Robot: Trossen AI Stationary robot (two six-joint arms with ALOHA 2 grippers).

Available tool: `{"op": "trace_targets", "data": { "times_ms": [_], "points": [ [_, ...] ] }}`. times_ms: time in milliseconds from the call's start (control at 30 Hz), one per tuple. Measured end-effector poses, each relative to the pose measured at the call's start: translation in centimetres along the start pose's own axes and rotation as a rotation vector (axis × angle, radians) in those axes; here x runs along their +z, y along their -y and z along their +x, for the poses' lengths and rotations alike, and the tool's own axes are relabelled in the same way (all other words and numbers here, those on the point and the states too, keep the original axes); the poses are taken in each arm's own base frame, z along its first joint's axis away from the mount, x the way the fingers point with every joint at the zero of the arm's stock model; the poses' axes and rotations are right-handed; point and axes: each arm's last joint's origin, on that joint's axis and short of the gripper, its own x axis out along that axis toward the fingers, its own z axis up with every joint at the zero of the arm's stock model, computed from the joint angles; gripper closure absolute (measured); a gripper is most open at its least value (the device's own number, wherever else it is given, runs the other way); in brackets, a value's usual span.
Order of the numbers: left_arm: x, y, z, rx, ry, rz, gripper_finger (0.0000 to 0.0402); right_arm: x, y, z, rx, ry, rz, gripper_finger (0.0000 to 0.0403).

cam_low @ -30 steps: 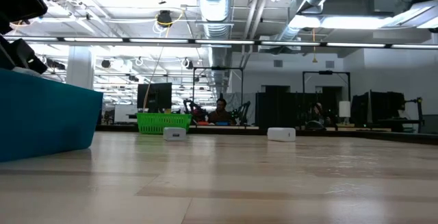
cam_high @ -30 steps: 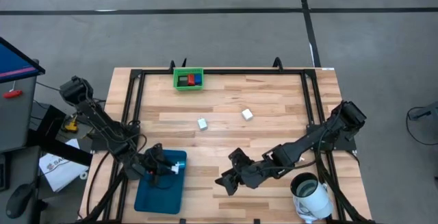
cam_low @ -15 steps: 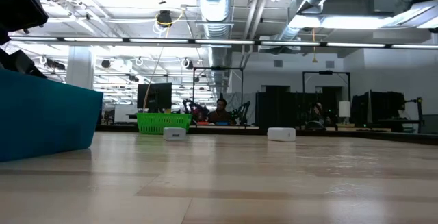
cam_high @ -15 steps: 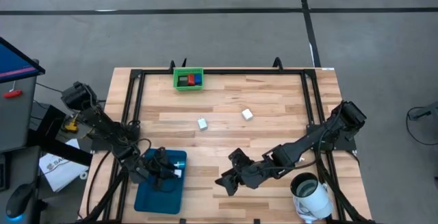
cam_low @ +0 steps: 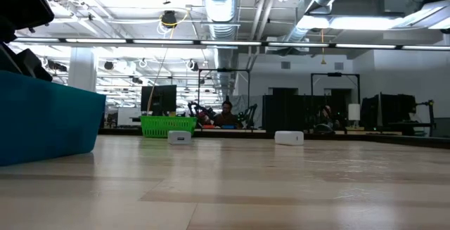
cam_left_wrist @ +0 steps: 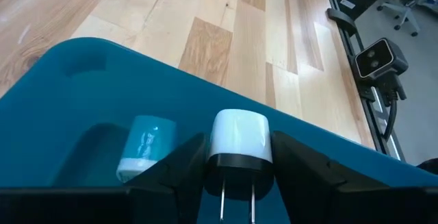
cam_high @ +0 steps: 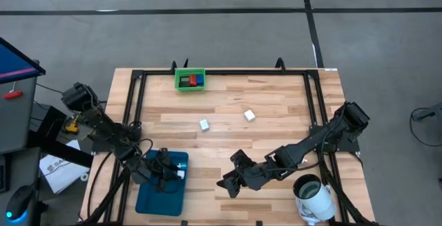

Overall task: Pick & Place Office items
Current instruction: Put the white and black charger adapter into the blue bin, then put the left white charger adapter into the blue bin

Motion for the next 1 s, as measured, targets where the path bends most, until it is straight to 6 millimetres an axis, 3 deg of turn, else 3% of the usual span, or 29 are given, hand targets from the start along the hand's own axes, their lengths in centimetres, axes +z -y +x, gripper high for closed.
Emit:
{"op": "trace_targets", "data": {
  "times_ms": [433,567,767,1000],
  "points": [
    [0.1,0.1,0.0,-0.004,0.014,-0.004,0.0208,0.0,0.0,0.0,0.001,0.001,-0.016,0.0175],
    [0.9,0.7,-0.2,-0.06,0.068,0.008,0.0202,0.0,0.0,0.0,0.001,0.001,-0.017,0.0175],
    [4.2,1.1,-0.9,-0.065,0.164,0.055,0.0201,0.0,0.0,0.0,0.0,0.001,-0.012,0.0175],
    [10.2,1.2,-0.9,-0.014,0.174,0.179,0.0173,0.0,0.0,0.0,-0.002,0.003,-0.015,0.0175]
  ]
}}
